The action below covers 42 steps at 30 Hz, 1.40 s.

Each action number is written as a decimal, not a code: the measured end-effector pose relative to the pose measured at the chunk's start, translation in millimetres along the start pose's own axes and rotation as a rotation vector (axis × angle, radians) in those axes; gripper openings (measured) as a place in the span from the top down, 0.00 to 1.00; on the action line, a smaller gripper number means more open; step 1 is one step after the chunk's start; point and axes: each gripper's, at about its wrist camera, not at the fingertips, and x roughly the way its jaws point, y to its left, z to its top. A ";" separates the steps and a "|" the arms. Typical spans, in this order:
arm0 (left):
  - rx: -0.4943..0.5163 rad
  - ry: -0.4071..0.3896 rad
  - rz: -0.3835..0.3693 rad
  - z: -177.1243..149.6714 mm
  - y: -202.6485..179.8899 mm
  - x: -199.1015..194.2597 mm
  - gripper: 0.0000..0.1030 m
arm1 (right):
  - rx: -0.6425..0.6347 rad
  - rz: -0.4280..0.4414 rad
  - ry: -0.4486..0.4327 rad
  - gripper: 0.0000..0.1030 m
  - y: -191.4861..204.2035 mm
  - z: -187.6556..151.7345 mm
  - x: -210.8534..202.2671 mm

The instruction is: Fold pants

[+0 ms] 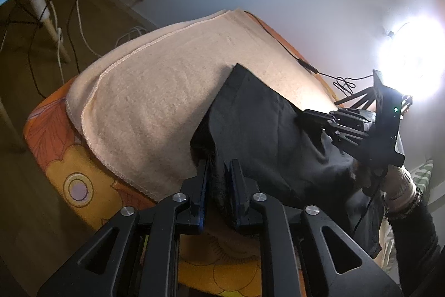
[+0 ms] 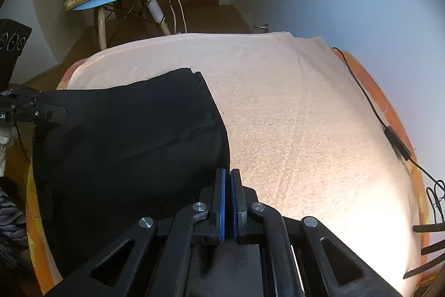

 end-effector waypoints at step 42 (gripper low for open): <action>0.380 -0.122 0.066 -26.2 -76.6 4.2 0.90 | 0.397 0.247 0.261 0.77 49.5 90.8 45.0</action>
